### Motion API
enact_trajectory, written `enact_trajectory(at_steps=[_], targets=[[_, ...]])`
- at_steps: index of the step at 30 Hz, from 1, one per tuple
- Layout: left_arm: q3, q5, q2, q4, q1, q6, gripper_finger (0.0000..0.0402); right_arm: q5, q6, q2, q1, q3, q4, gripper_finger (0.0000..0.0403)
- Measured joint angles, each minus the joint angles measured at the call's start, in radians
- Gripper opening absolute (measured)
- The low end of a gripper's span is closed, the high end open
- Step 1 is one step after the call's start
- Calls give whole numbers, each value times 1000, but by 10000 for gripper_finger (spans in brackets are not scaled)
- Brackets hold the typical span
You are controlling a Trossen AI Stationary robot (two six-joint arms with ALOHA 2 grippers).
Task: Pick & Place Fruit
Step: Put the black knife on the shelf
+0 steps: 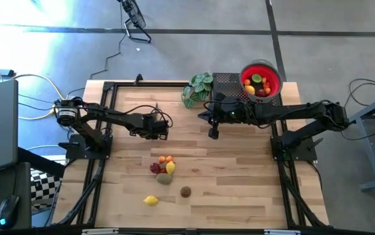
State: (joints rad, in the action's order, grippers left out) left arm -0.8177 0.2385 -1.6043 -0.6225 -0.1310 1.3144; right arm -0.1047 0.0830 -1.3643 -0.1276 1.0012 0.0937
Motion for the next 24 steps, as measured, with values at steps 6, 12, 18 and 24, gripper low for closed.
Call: enact_trajectory(at_steps=[6,12,18,24], targets=[[0,-6,0,0,0,-6,69,0,0,0,0,0,0,9],[0,-9,5,0,0,-41,68,0,0,0,0,0,12,9],[5,-3,49,-1,0,-101,68,-24,0,3,0,0,32,9],[4,63,154,1,-1,-187,67,-27,0,3,0,0,31,9]])
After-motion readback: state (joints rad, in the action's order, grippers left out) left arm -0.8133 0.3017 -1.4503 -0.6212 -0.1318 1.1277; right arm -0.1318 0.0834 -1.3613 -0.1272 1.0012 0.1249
